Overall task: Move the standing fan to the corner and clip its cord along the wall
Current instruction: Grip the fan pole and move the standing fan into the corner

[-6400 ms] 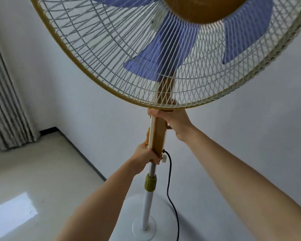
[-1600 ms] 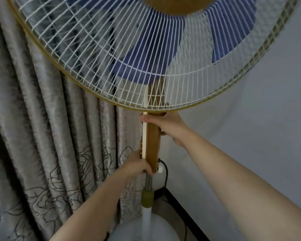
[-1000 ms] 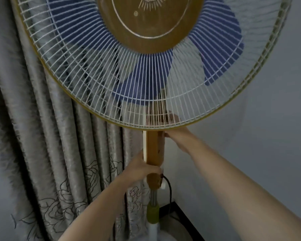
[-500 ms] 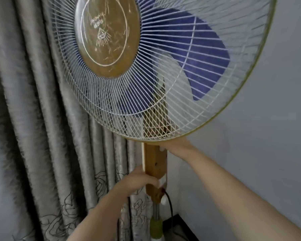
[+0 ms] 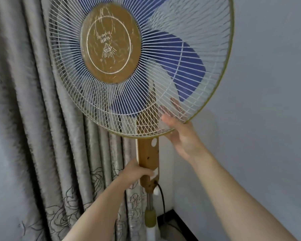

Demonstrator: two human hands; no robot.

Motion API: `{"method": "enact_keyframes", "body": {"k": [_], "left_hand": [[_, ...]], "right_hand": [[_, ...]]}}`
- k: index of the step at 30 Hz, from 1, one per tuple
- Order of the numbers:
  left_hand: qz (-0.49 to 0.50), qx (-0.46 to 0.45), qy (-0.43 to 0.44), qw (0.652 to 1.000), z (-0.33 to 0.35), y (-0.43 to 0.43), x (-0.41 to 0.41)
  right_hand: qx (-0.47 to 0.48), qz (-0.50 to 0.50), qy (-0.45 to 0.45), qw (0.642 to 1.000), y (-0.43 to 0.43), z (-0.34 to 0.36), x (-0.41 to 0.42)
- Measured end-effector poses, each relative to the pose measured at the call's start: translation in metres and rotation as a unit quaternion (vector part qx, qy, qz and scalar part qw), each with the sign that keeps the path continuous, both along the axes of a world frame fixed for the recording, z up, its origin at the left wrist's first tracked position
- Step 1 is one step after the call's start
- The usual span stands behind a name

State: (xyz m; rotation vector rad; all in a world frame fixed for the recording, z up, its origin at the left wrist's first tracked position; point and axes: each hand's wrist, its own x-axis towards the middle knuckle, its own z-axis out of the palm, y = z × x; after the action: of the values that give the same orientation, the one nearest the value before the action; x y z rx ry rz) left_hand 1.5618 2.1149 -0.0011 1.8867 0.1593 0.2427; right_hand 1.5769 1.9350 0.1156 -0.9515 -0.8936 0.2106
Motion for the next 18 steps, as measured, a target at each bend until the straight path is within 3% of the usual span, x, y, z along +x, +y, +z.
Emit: {"method": "enact_keyframes", "body": {"k": [9, 18], "left_hand": [[-0.017, 0.007, 0.015, 1.000, 0.000, 0.011, 0.008], [-0.027, 0.010, 0.006, 1.000, 0.000, 0.009, 0.012]], "right_hand": [[0.033, 0.125, 0.068, 0.989, -0.005, 0.000, 0.029], [-0.014, 0.057, 0.005, 0.998, -0.008, -0.001, 0.028]]}}
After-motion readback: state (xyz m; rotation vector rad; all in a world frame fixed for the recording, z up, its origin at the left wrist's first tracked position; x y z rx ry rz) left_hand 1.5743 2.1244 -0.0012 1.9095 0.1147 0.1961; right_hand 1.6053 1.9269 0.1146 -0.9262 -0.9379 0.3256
